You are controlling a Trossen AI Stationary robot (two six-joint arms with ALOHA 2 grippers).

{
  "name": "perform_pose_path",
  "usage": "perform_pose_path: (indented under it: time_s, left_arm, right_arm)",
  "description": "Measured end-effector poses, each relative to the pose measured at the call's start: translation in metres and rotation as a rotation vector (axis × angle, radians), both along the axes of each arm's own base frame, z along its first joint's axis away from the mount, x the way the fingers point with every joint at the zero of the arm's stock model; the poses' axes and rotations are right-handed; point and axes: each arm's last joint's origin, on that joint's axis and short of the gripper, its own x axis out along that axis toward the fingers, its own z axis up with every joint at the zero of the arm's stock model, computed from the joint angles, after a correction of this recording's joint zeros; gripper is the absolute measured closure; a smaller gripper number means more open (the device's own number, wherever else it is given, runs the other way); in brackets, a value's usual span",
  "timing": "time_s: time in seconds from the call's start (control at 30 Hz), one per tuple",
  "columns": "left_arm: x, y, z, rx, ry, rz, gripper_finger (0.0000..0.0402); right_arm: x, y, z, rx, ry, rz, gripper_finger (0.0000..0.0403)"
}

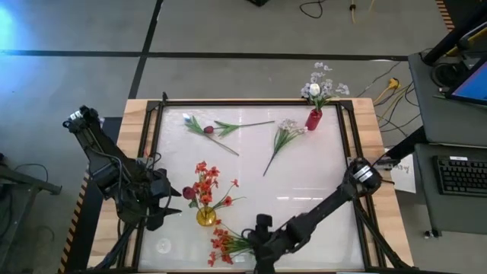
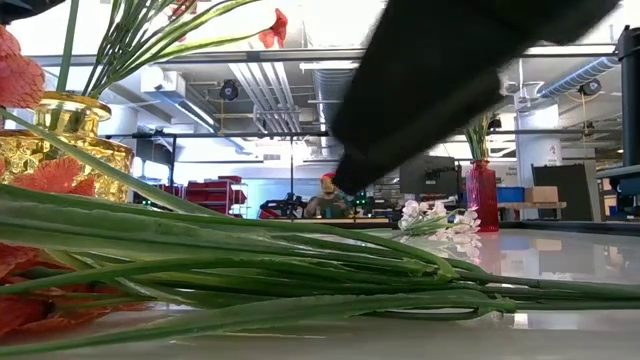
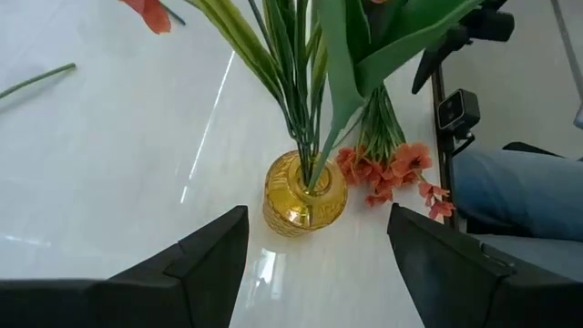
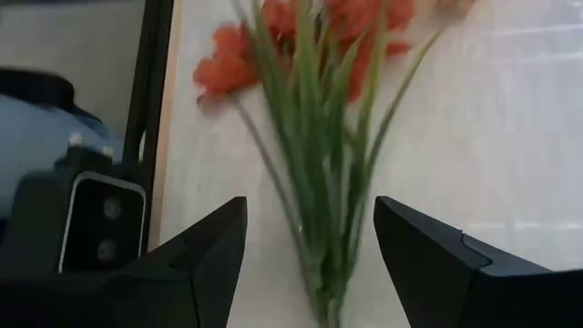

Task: Sort flowers into vase by color
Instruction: Put the orange flowers into the yellow vase

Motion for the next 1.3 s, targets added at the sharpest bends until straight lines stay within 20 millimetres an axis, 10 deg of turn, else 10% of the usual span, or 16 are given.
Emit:
perform_pose_path:
  time_s: [0.5, 0.9, 1.3]
  left_arm:
    - [0.001, -0.002, 0.003, -0.01, 0.002, -0.005, 0.0151]
    - [-0.001, 0.001, 0.007, -0.015, -0.022, 0.006, 0.0151]
    - [-0.009, 0.016, 0.079, 0.009, -0.159, 0.03, 0.0151]
  right_arm:
    - [0.009, 0.007, -0.031, -0.075, 0.121, -0.037, 0.0204]
    - [0.009, 0.005, -0.032, -0.119, 0.121, 0.0, 0.0382]
    - [-0.008, -0.01, 0.013, -0.187, 0.16, 0.036, 0.0377]
